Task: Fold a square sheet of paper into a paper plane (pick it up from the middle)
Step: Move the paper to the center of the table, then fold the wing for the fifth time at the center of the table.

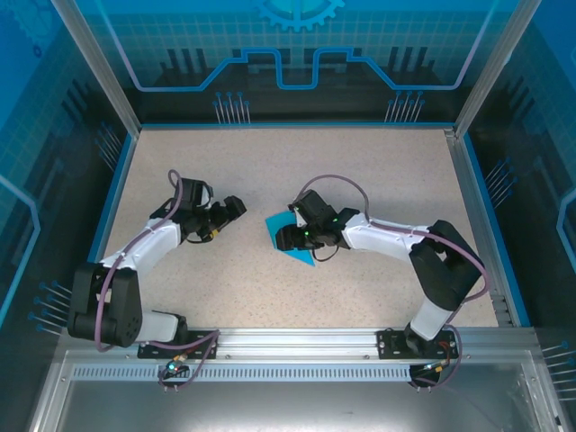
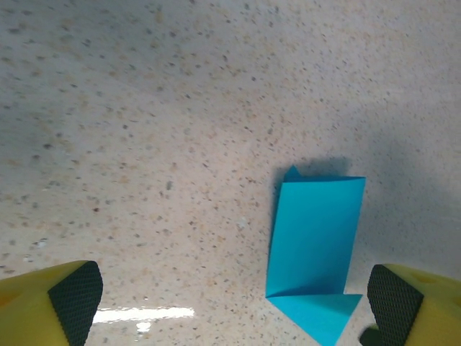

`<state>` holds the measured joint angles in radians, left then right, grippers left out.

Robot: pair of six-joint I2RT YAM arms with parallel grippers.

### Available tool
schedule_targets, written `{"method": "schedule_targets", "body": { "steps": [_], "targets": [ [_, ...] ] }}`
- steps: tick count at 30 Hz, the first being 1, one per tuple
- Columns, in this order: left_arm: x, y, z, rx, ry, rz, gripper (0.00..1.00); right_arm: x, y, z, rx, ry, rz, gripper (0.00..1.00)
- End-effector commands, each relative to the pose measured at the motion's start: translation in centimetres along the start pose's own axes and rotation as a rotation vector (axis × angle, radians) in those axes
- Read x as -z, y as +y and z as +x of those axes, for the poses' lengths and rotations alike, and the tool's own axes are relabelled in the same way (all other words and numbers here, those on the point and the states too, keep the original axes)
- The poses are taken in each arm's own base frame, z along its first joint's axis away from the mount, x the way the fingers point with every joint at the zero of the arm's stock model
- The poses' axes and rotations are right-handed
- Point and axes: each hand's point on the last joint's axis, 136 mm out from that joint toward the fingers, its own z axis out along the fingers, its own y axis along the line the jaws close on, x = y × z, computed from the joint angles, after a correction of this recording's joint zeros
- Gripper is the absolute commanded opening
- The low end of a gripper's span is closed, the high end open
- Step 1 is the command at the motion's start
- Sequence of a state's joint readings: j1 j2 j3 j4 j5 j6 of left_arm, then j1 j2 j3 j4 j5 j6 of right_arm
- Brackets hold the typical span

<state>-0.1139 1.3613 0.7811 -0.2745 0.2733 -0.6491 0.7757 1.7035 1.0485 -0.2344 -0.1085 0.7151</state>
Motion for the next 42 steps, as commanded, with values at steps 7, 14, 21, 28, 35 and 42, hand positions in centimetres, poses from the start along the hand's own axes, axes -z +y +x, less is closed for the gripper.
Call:
{"method": "schedule_targets", "body": {
  "steps": [7,14,21,28,35,42],
  "targets": [
    [-1.3,-2.2,2.7,-0.014,0.095,0.108,0.99,-2.2,-2.8,-0.9,-0.136,-0.032,0.051,0.57],
    [-2.2,-3.9,4.6,-0.015,0.172,0.203,0.95,-3.3,-5.0,0.3,-0.22,-0.01,0.057,0.57],
    [-3.4,-4.9,6.4,0.019,0.251,0.243,0.91,-4.1,-6.6,1.4,-0.322,0.007,0.004,0.55],
    [-4.5,-5.3,8.9,0.031,0.323,0.232,0.88,-3.8,-8.2,2.5,-0.397,0.017,-0.014,0.55],
    [-5.6,-5.3,10.7,0.055,0.359,0.192,0.86,-3.6,-8.7,2.9,-0.431,0.038,-0.025,0.55],
    [-6.5,-5.2,11.8,0.063,0.361,0.146,0.78,-3.6,-9.1,3.2,-0.461,0.056,-0.031,0.52]
  ]
}}
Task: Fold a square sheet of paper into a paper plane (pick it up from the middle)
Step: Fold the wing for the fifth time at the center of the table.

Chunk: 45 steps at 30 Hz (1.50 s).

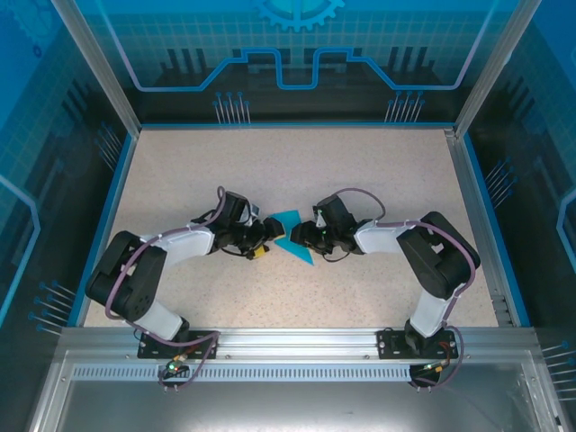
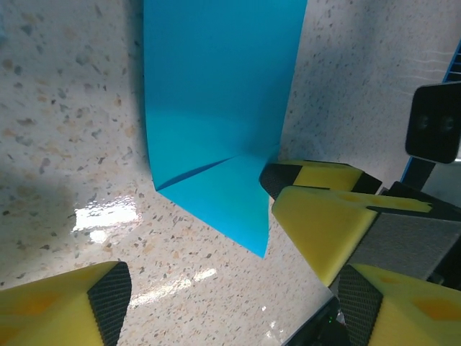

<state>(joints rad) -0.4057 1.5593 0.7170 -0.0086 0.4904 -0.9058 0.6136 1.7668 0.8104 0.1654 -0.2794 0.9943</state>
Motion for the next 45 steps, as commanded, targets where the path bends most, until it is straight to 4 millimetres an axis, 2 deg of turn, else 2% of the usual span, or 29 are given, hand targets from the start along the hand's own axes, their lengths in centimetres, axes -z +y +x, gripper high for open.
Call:
{"method": "schedule_targets", "body": {
  "steps": [1,9,15,19,28,45],
  "targets": [
    [-0.9,0.4,0.1,0.026,-0.001,-0.022,0.78,-0.3,-4.8,1.9,-0.093,0.07,0.13,0.51],
    [-2.0,0.3,0.1,0.03,0.021,-0.024,0.74,-0.5,-5.0,2.1,-0.101,0.084,0.129,0.46],
    [-2.5,-0.2,-0.1,0.022,0.03,-0.013,0.61,-0.7,-5.3,2.3,-0.106,0.087,0.137,0.43],
    [-2.6,-0.3,-0.3,0.02,0.028,-0.015,0.57,-0.7,-5.5,2.4,-0.11,0.094,0.139,0.4],
    [-3.2,0.4,-0.6,0.039,0.03,-0.043,0.56,-0.9,-5.8,2.6,-0.113,0.1,0.147,0.39],
    [-3.9,-0.1,-1.2,0.034,0.039,-0.038,0.5,-0.9,-7.3,3.1,-0.172,0.114,0.141,0.34]
  ]
}}
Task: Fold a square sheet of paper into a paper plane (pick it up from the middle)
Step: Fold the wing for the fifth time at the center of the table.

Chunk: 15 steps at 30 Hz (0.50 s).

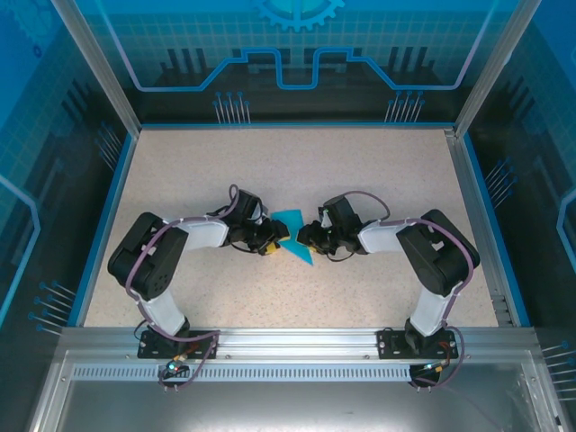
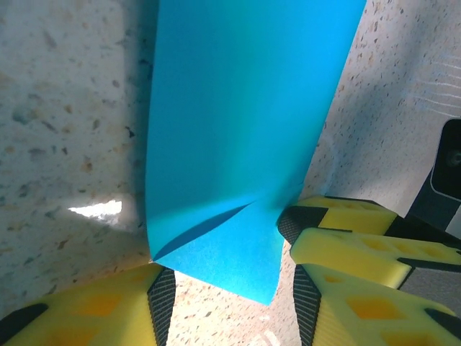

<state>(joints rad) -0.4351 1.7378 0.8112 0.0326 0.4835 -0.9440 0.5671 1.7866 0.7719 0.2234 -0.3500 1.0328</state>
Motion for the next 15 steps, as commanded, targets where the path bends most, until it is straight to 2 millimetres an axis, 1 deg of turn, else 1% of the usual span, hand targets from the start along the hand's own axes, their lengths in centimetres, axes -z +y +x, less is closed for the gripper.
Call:
{"method": "schedule_targets", "body": {
  "steps": [1,6,10,13,15],
  "targets": [
    [-0.4,-0.5,-0.1,-0.008,0.004,-0.002,0.5,-0.8,-6.4,2.8,-0.107,0.082,0.179,0.34],
    [-0.3,-1.0,-0.2,-0.016,0.001,0.016,0.48,-0.8,-6.8,2.8,-0.106,0.085,0.186,0.34],
    [-0.1,-1.4,-0.4,-0.034,-0.009,0.026,0.45,-0.7,-7.2,2.9,-0.091,0.089,0.195,0.34],
    [-0.1,-1.5,-0.7,-0.052,-0.018,0.023,0.4,-0.4,-7.4,2.7,-0.057,0.091,0.2,0.34],
    [-0.2,-1.6,-0.9,-0.06,-0.02,0.018,0.35,-0.1,-7.3,2.5,-0.017,0.088,0.201,0.35]
  ]
}}
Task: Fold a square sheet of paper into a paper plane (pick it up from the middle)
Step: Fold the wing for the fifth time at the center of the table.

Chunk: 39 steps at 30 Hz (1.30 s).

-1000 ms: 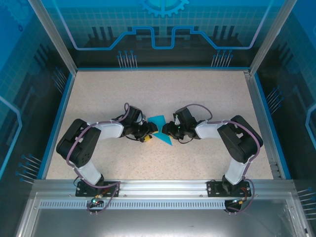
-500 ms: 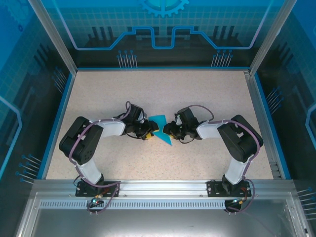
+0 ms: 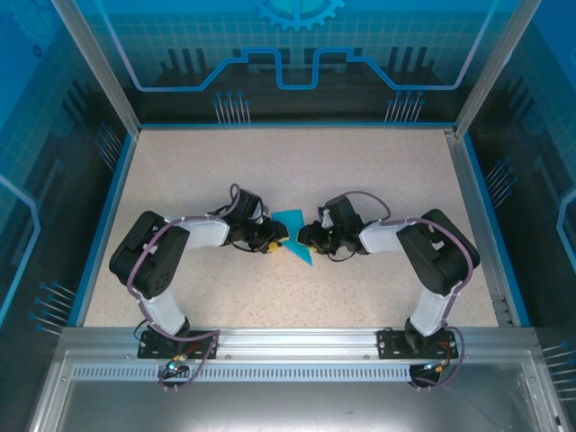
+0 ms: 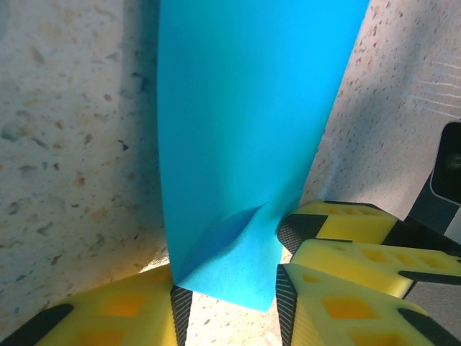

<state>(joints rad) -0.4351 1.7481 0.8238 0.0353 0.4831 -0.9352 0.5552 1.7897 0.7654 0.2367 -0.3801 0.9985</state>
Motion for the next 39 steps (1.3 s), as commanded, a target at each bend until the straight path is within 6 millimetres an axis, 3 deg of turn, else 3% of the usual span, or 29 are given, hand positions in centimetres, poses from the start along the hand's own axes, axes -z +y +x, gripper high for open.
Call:
{"method": "schedule_targets", "body": {
  "steps": [1,5,12,18,24,31,39],
  "targets": [
    [0.0,-1.2,-0.8,-0.049,-0.022,0.007,0.32,0.1,-7.1,2.5,-0.014,0.074,0.217,0.35],
    [0.0,-1.3,-1.1,-0.059,-0.04,-0.001,0.27,0.6,-6.3,1.9,0.127,0.063,0.214,0.38],
    [0.0,-1.5,-1.0,-0.074,-0.034,0.01,0.08,1.9,-3.5,0.4,0.338,0.007,0.158,0.43],
    [0.5,-2.0,-0.2,-0.069,-0.026,-0.005,0.05,4.1,-0.7,-0.7,0.566,-0.122,0.192,0.51],
    [1.0,-2.8,0.5,-0.066,-0.047,-0.027,0.05,5.3,0.6,0.0,0.867,-0.276,0.351,0.56],
    [1.1,-3.2,0.8,-0.055,-0.055,-0.038,0.05,4.8,1.7,1.7,1.069,-0.371,0.411,0.54],
    [1.2,-3.4,1.0,-0.046,-0.051,-0.033,0.04,2.3,2.6,2.7,1.166,-0.385,0.424,0.49]
  ]
}}
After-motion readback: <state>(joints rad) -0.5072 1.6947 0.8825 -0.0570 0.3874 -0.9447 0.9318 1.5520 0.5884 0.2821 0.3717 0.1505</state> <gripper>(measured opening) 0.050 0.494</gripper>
